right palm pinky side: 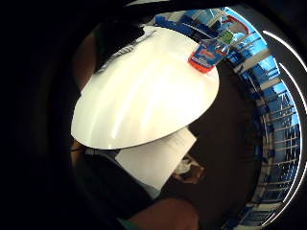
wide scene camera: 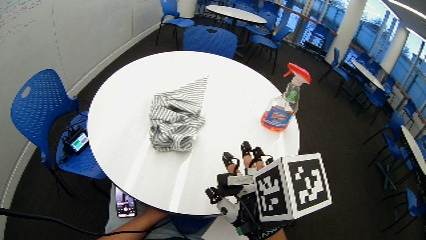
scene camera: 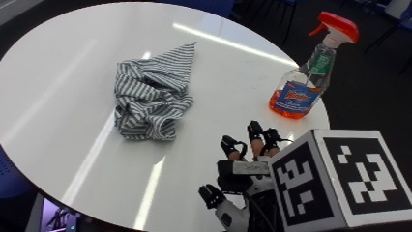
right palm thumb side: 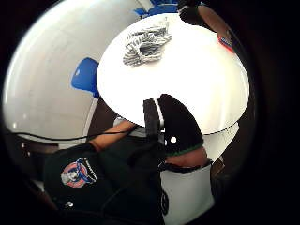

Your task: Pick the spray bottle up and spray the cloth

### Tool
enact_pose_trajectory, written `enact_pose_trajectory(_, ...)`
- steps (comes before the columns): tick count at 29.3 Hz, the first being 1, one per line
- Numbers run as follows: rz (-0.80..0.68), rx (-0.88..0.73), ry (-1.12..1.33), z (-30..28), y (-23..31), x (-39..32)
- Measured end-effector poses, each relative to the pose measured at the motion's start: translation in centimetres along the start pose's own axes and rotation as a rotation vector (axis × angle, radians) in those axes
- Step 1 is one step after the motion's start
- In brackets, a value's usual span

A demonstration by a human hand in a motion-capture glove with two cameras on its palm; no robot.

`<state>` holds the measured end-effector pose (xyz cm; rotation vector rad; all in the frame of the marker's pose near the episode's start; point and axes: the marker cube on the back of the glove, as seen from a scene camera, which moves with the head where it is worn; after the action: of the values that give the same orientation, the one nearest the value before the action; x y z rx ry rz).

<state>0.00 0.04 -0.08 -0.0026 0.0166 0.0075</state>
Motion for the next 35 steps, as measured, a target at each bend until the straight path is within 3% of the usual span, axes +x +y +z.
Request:
enact_pose_trajectory(14, -0.028, 0.048, 0.005, -0.1, -0.6, -0.1)
enact_pose_trajectory(21, -0.042, 0.153, 0.004, 0.2, -2.3, 0.5)
enact_pose_trajectory(35, 0.169, 0.474, -0.085, 0.2, -11.0, 4.7)
